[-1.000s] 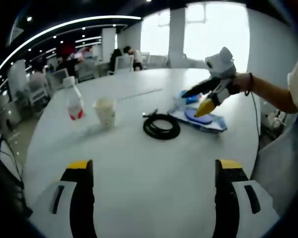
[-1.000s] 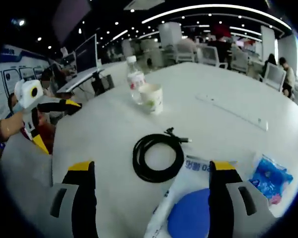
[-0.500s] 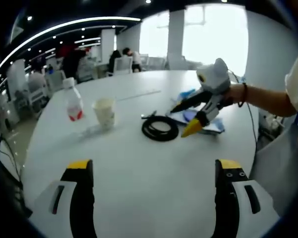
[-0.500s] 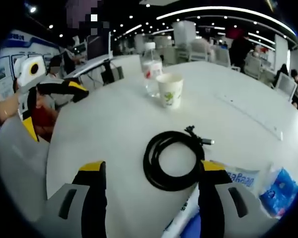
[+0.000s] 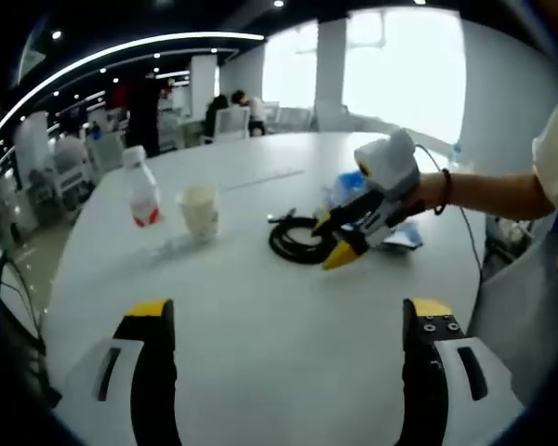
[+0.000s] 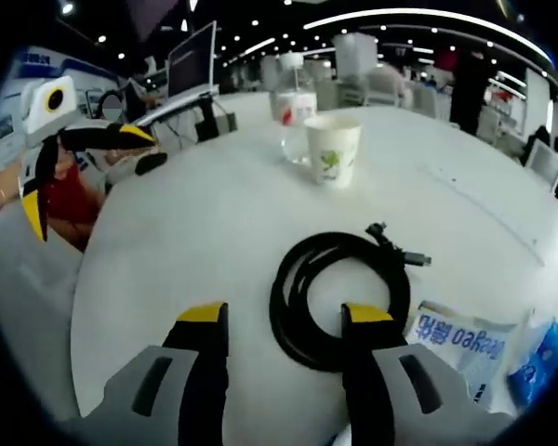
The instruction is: Arrange the tabletop items into an orderly group along one side of the table until the central work area is clear of visible clutter.
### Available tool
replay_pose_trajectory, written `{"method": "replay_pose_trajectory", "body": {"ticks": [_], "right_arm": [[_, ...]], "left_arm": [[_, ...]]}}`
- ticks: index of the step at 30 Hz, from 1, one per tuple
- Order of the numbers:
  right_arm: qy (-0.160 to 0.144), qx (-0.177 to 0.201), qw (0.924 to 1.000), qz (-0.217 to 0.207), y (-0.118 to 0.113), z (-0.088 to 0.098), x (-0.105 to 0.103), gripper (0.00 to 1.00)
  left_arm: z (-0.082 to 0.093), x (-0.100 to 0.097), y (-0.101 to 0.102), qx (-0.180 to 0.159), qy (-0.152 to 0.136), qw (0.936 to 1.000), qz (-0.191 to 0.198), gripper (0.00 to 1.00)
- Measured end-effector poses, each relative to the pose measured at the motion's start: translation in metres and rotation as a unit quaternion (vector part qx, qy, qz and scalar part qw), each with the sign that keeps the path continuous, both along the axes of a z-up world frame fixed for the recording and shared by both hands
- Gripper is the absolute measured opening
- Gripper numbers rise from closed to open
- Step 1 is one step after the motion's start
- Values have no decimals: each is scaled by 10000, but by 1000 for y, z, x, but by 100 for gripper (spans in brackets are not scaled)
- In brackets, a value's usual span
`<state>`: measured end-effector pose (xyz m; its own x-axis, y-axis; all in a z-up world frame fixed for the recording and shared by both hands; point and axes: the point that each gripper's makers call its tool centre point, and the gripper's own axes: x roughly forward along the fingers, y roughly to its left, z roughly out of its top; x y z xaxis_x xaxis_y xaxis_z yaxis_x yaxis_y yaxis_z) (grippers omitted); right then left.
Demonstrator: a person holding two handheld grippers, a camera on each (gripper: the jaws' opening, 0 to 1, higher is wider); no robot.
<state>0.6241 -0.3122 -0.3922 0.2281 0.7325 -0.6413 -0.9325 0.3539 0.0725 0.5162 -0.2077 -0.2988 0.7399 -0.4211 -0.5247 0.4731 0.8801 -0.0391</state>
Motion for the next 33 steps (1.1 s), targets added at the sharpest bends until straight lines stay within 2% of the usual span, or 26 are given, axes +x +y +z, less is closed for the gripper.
{"method": "replay_pose_trajectory", "body": {"ticks": [5, 9, 14, 17, 19, 21, 23, 27, 29, 30, 33], "right_arm": [[-49, -38, 10000, 67, 1, -2, 1, 36], [38, 48, 10000, 63, 7, -2, 2, 23], [70, -50, 10000, 24, 11, -5, 3, 24], [-126, -191, 9997, 60, 9, -6, 6, 18], [-55, -135, 9999, 60, 10, -6, 5, 17], [14, -88, 10000, 27, 11, -6, 4, 15], [130, -40, 9999, -63, 13, -6, 2, 13], [83, -13, 10000, -17, 15, -5, 3, 9], [-90, 17, 9999, 131, 17, -1, 3, 5], [-41, 48, 10000, -15, 18, 1, 5, 5], [-124, 109, 9999, 29, 19, 4, 6, 4]], "left_arm": [[-1, 0, 0, 36, 29, 10000, -19, 99], [-2, 0, 1, 82, 16, 10000, -29, 99], [0, -1, 1, 70, -3, 10000, -1, 99], [-3, -2, 0, 137, 44, 9999, -47, 98], [-3, -2, -1, 144, 43, 9999, -66, 98], [7, 2, -5, -100, -154, 9998, -60, 99], [9, 3, -4, -156, -170, 9997, -25, 99], [5, 1, -1, -17, -105, 9999, -36, 98], [5, 1, -1, -22, -110, 9999, -30, 98], [6, 2, -2, -54, -138, 9999, -31, 98], [8, 3, -1, -94, -170, 9998, 6, 96]]}}
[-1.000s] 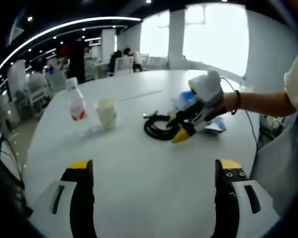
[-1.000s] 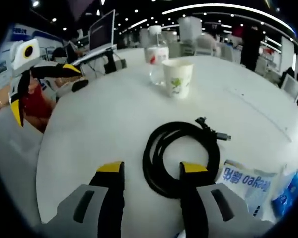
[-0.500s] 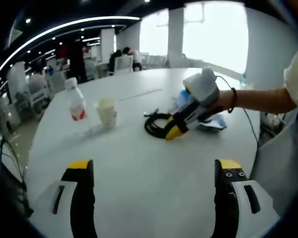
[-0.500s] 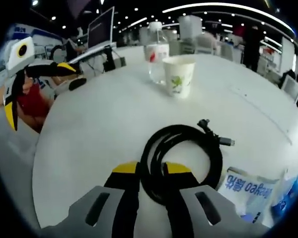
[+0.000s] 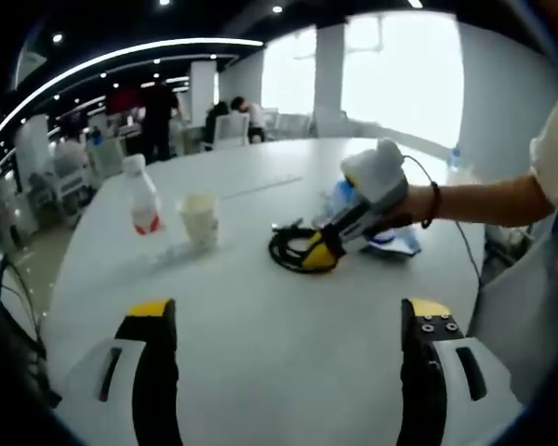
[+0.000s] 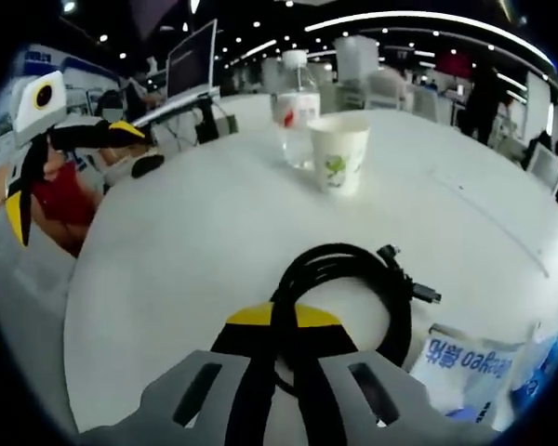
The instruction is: Arrange the tabletop items into an orderly group along one side of the table until the central work area is clear of visible clutter.
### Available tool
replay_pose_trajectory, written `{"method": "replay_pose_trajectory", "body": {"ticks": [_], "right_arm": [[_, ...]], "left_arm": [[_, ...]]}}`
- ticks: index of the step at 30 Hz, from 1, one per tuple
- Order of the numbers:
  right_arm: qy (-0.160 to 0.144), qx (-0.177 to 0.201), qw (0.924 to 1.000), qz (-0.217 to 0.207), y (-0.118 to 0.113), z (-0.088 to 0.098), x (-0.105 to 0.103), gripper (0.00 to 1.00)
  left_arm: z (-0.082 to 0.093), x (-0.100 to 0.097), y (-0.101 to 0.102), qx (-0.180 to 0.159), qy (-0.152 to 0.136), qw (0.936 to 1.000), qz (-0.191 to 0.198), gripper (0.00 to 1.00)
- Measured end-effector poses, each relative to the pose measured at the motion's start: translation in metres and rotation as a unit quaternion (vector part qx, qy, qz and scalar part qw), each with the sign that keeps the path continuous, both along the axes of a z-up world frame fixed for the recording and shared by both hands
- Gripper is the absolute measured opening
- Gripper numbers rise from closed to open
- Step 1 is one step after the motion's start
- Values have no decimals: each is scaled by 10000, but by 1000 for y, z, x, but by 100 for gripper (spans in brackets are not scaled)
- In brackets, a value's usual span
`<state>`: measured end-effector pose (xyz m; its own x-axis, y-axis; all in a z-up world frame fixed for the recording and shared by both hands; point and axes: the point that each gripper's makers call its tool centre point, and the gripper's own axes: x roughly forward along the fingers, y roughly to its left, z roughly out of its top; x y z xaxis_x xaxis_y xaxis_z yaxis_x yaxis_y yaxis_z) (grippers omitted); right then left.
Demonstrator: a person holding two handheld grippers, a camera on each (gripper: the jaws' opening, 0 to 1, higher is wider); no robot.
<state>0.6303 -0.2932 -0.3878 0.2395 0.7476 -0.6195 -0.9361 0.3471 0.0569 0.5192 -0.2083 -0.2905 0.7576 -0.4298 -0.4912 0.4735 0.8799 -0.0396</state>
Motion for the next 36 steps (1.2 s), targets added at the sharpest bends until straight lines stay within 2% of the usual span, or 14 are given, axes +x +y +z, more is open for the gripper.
{"method": "replay_pose_trajectory", "body": {"ticks": [8, 17, 27, 33, 36], "right_arm": [[-266, 73, 9996, 64, -4, 14, 1, 3], [-605, 252, 9978, 17, -10, 46, -1, 2], [-988, 284, 9940, 362, -6, 74, -25, 2], [-1113, 164, 9915, 661, -3, 78, -42, 2], [-1057, 124, 9911, 799, -4, 76, -51, 2]], "left_arm": [[1, 0, 0, 7, -31, 10000, 2, 96], [1, 0, -1, 49, -58, 10000, -12, 96], [5, 1, -1, 58, -130, 9999, -5, 95], [6, 0, 0, 65, -131, 9999, -26, 95], [4, 0, 1, 136, -100, 9998, -39, 94]]}}
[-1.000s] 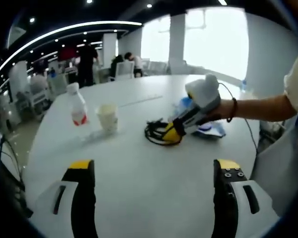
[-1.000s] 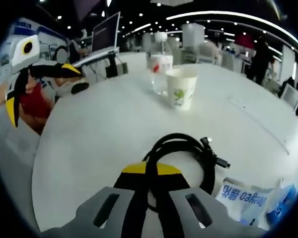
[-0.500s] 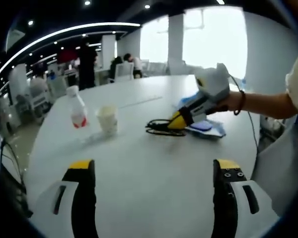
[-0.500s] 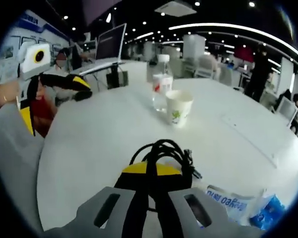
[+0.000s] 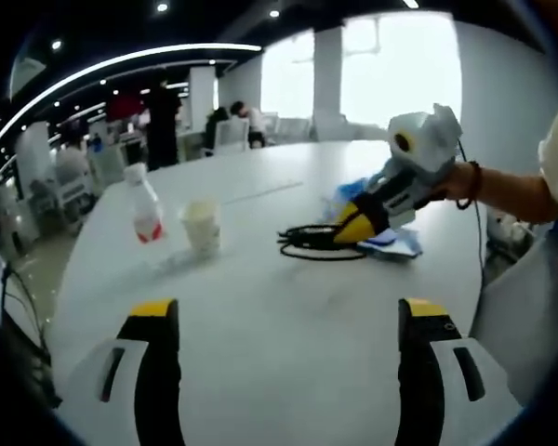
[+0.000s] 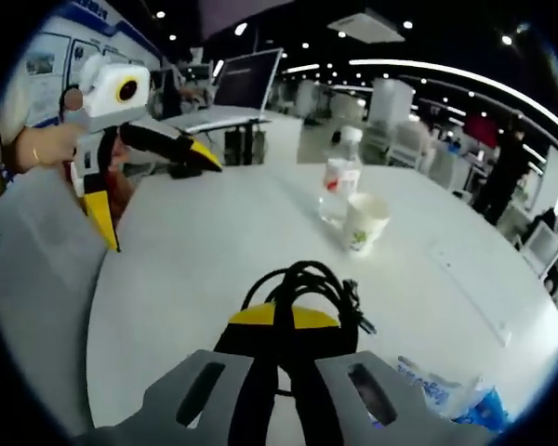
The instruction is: Arrange the tabletop items into an orderly group along one side of the table until the central work area is clear of visible clutter.
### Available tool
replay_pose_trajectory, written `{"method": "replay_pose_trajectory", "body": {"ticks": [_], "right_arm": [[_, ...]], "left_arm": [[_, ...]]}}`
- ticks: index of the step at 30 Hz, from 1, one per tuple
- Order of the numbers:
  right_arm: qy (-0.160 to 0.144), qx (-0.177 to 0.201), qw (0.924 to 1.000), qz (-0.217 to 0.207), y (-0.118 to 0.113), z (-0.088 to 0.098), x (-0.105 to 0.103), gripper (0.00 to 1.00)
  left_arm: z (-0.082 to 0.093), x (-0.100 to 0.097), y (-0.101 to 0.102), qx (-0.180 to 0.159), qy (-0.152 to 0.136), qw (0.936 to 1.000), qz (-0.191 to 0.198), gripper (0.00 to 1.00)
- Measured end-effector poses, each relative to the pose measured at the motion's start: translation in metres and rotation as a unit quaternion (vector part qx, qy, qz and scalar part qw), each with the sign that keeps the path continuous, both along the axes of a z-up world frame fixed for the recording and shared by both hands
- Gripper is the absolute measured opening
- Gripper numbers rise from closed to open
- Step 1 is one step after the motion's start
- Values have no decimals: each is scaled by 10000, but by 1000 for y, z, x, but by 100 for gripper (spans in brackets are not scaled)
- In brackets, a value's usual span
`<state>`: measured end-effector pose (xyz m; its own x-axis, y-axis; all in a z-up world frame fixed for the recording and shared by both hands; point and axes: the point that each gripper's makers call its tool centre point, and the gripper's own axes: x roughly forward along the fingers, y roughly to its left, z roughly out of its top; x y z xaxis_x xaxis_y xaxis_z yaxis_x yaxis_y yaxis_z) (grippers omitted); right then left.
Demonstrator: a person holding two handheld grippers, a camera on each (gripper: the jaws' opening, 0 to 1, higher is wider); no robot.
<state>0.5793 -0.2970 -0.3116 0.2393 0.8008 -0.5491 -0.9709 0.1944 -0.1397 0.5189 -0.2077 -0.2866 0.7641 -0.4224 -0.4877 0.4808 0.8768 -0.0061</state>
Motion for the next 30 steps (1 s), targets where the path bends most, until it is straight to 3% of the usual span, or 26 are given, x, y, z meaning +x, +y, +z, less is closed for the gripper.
{"method": "replay_pose_trajectory", "body": {"ticks": [4, 12, 22, 30], "right_arm": [[-15, -308, 9992, 272, -4, -11, -14, 2], [77, -524, 9977, 425, -11, -29, -33, 2], [312, -514, 9970, 485, -18, -43, -42, 2], [502, -633, 9955, 499, -24, -68, -53, 3]], "left_arm": [[1, 0, 0, -14, -10, 10000, -9, 94], [1, 0, 2, 17, -20, 10000, 10, 94], [-1, -1, 1, 37, 24, 10000, -13, 94], [-5, -2, 5, 4, 151, 9999, 52, 93]]}}
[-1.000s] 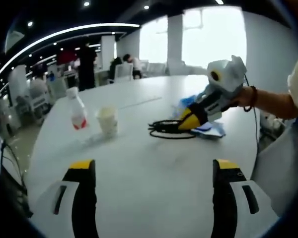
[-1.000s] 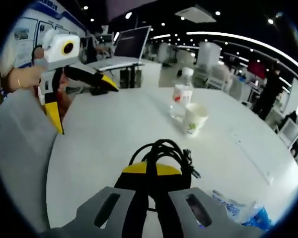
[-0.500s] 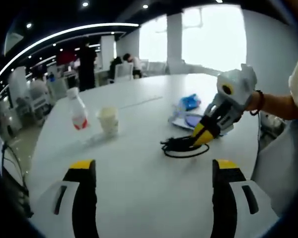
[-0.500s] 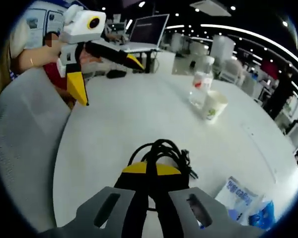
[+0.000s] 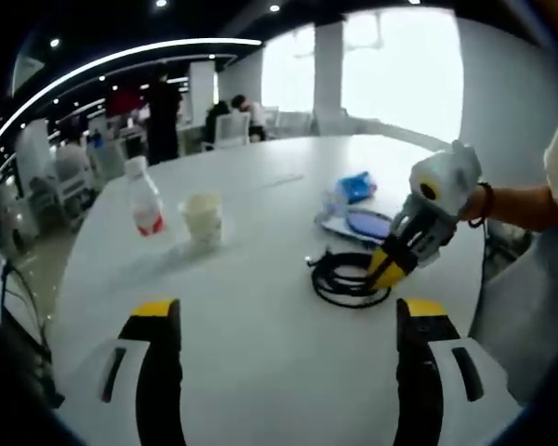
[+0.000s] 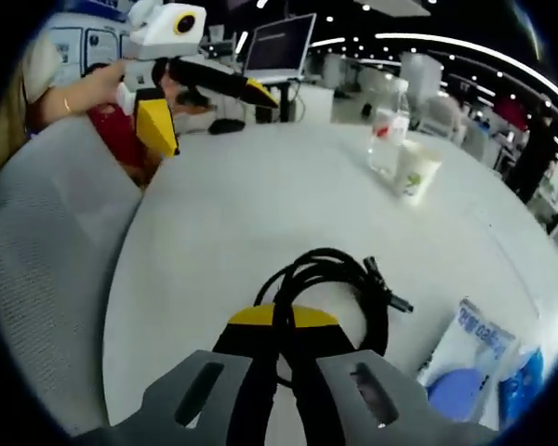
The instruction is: Arrange the tabletop items into an orderly group along one side of the table until the central work area is clear of visible clutter.
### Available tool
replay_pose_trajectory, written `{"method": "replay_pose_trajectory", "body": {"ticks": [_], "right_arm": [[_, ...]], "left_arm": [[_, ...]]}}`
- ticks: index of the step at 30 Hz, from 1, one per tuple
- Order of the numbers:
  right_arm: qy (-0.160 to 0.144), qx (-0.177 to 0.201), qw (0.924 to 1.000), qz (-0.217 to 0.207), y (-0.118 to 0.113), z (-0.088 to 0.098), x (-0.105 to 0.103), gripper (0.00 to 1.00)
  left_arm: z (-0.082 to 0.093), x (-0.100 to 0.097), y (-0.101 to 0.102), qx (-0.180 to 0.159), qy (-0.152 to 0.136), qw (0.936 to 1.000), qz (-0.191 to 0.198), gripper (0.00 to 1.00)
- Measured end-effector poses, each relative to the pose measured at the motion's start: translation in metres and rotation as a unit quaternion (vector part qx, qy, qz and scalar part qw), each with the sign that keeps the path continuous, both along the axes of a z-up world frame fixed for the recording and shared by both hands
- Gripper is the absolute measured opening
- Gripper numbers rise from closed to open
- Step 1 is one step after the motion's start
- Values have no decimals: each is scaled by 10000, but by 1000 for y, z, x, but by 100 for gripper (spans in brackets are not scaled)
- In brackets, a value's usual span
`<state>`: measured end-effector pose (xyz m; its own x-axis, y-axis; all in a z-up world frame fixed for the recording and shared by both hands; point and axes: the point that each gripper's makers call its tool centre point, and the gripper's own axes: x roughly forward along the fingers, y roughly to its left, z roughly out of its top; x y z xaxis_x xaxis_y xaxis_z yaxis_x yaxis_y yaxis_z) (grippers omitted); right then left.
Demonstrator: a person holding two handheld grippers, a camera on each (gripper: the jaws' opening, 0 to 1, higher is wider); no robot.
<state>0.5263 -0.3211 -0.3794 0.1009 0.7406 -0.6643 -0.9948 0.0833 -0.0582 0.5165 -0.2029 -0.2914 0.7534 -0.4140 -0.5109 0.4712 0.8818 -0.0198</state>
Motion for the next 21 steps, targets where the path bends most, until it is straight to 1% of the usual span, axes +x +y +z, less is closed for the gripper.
{"method": "replay_pose_trajectory", "body": {"ticks": [4, 7, 11, 14, 16, 18, 21], "right_arm": [[18, -159, 9999, -15, -3, -9, -3, 4], [129, -198, 9996, -122, -6, -14, -4, 6], [103, -230, 9996, -131, -7, -15, -4, 6], [191, -243, 9993, -233, -8, -17, -4, 7], [183, -235, 9992, -249, -8, -18, -4, 8], [84, -290, 9993, -200, -9, -20, -3, 9], [20, -310, 9992, -249, -10, -18, 0, 12]], "left_arm": [[-1, 0, 0, 22, 3, 10000, -10, 92], [-2, 0, 0, 57, 24, 10000, -22, 93], [-2, 0, -1, 42, 16, 10000, -17, 92], [-3, 0, -1, 47, 31, 10000, -25, 92], [-3, 0, -2, 53, 35, 10000, -35, 92], [-3, 0, -2, 49, 24, 10000, -29, 93], [-2, 1, -2, 32, 0, 10000, -22, 93]]}}
